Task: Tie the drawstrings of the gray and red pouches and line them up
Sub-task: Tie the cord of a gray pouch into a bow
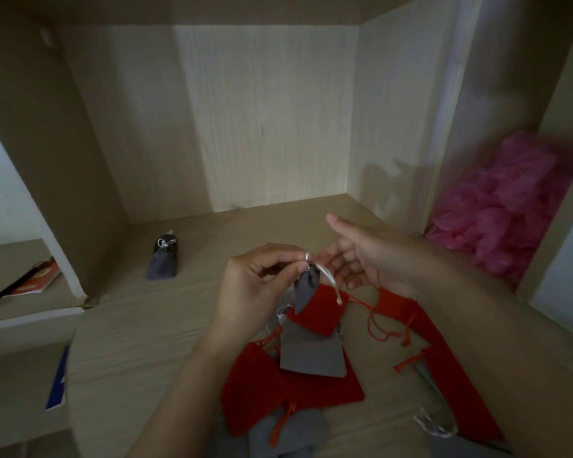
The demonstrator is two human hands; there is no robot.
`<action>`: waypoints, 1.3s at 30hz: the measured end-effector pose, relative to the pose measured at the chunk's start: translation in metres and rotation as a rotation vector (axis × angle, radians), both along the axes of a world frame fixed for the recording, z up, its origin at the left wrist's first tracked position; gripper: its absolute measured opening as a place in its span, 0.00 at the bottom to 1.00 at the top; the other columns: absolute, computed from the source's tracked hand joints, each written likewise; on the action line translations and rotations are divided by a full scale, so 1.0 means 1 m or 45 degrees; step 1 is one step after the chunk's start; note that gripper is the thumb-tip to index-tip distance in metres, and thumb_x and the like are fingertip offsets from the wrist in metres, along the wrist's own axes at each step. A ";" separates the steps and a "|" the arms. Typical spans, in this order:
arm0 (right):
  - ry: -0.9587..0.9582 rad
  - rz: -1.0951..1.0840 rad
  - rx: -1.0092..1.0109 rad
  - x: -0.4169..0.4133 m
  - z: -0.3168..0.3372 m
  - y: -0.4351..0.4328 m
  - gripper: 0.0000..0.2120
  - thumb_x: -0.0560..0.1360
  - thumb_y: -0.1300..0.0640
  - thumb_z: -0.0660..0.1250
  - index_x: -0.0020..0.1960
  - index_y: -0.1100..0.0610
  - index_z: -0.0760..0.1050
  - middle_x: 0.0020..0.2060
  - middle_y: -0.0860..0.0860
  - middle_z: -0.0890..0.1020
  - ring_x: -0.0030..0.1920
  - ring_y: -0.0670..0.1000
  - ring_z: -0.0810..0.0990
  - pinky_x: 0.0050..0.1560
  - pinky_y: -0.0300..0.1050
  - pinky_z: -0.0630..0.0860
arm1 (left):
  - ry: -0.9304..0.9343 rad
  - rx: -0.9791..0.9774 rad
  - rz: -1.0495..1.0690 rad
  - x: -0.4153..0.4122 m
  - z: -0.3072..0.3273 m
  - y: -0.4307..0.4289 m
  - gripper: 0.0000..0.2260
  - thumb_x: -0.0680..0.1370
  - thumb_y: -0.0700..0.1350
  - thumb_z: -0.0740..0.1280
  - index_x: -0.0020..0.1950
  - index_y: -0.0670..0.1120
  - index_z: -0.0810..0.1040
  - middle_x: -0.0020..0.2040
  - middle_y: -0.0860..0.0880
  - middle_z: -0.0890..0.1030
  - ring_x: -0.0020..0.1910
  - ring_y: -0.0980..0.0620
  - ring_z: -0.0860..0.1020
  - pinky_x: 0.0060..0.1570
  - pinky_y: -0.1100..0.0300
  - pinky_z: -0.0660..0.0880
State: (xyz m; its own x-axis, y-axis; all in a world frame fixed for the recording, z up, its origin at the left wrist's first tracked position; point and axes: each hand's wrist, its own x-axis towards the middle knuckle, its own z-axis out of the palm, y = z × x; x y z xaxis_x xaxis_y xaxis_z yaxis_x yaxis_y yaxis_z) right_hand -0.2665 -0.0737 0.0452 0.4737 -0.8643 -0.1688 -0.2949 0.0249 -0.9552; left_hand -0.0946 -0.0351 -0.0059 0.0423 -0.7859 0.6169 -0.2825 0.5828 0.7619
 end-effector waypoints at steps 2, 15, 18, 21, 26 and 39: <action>0.028 0.054 0.008 -0.002 -0.001 0.000 0.26 0.68 0.36 0.63 0.43 0.60 0.80 0.34 0.54 0.82 0.31 0.46 0.79 0.30 0.34 0.74 | -0.052 -0.041 0.001 -0.001 0.001 0.001 0.07 0.71 0.34 0.70 0.45 0.44 0.83 0.44 0.50 0.84 0.44 0.57 0.82 0.45 0.68 0.76; 0.119 0.201 -0.338 -0.003 0.000 0.002 0.04 0.71 0.53 0.72 0.42 0.54 0.83 0.28 0.44 0.79 0.30 0.39 0.73 0.35 0.34 0.66 | 0.207 0.168 -0.080 -0.004 -0.001 -0.004 0.05 0.71 0.38 0.69 0.45 0.44 0.82 0.40 0.54 0.85 0.41 0.58 0.82 0.43 0.68 0.76; 0.084 0.139 -0.374 0.000 -0.001 0.003 0.05 0.70 0.53 0.73 0.44 0.54 0.84 0.29 0.43 0.80 0.30 0.38 0.73 0.33 0.31 0.67 | 0.179 0.167 -0.127 -0.001 -0.001 -0.004 0.07 0.70 0.44 0.69 0.47 0.46 0.82 0.45 0.52 0.85 0.45 0.55 0.82 0.46 0.64 0.77; 0.033 0.075 -0.378 0.001 -0.003 0.004 0.06 0.70 0.54 0.74 0.44 0.55 0.84 0.29 0.46 0.79 0.30 0.40 0.71 0.32 0.31 0.67 | 0.111 0.112 -0.163 0.001 -0.001 -0.003 0.07 0.73 0.42 0.69 0.50 0.47 0.82 0.52 0.49 0.82 0.52 0.56 0.80 0.50 0.65 0.76; 0.001 -0.016 -0.336 0.004 -0.005 0.003 0.05 0.72 0.55 0.71 0.41 0.56 0.83 0.27 0.46 0.77 0.29 0.42 0.71 0.33 0.35 0.67 | -0.048 -0.003 0.174 -0.003 0.001 0.000 0.13 0.72 0.40 0.72 0.51 0.56 0.79 0.56 0.54 0.72 0.49 0.63 0.75 0.46 0.71 0.72; -0.321 -0.237 -0.274 0.021 -0.018 0.012 0.05 0.72 0.59 0.71 0.45 0.59 0.83 0.19 0.42 0.72 0.23 0.39 0.70 0.26 0.27 0.64 | 0.296 0.290 -0.060 -0.009 0.011 0.007 0.13 0.65 0.42 0.72 0.48 0.38 0.83 0.40 0.51 0.85 0.39 0.60 0.82 0.39 0.71 0.75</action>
